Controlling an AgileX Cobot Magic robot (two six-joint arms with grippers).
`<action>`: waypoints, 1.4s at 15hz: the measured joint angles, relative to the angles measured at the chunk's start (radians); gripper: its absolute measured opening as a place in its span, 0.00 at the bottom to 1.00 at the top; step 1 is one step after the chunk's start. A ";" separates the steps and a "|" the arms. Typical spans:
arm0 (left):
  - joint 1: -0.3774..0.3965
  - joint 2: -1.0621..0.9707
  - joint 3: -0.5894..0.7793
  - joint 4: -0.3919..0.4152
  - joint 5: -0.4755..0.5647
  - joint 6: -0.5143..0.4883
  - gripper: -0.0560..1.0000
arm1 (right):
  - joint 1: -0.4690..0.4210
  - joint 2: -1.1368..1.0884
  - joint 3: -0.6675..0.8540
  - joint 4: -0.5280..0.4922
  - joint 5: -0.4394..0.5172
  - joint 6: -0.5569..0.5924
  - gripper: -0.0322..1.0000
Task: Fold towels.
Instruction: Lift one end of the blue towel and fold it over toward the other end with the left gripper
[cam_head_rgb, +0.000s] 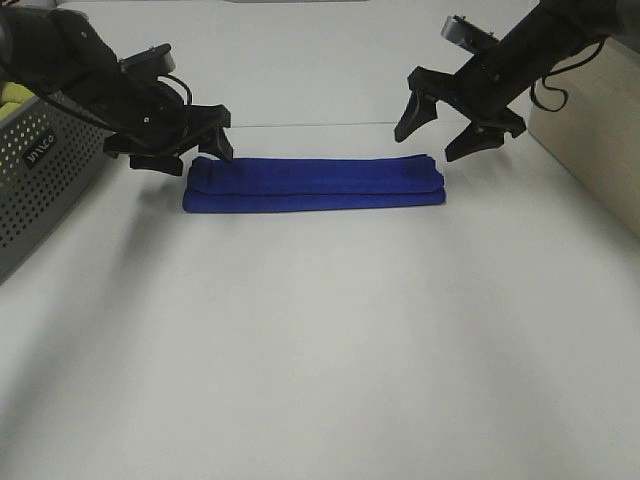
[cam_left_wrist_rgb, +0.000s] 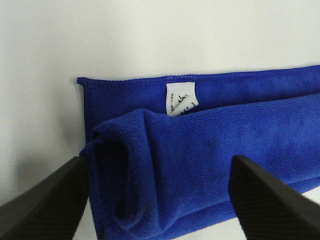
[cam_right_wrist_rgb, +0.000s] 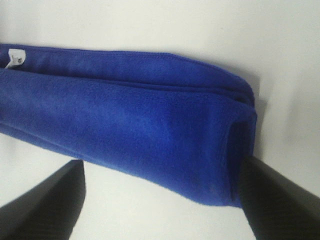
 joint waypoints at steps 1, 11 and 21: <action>0.000 0.000 0.000 0.027 0.012 -0.037 0.80 | 0.000 -0.010 0.000 -0.026 0.021 0.009 0.79; 0.000 0.072 -0.015 -0.091 -0.040 -0.085 0.78 | 0.000 -0.014 0.000 -0.138 0.026 0.052 0.79; 0.020 0.014 -0.017 -0.022 0.032 -0.089 0.12 | 0.000 -0.014 0.000 -0.139 0.016 0.054 0.79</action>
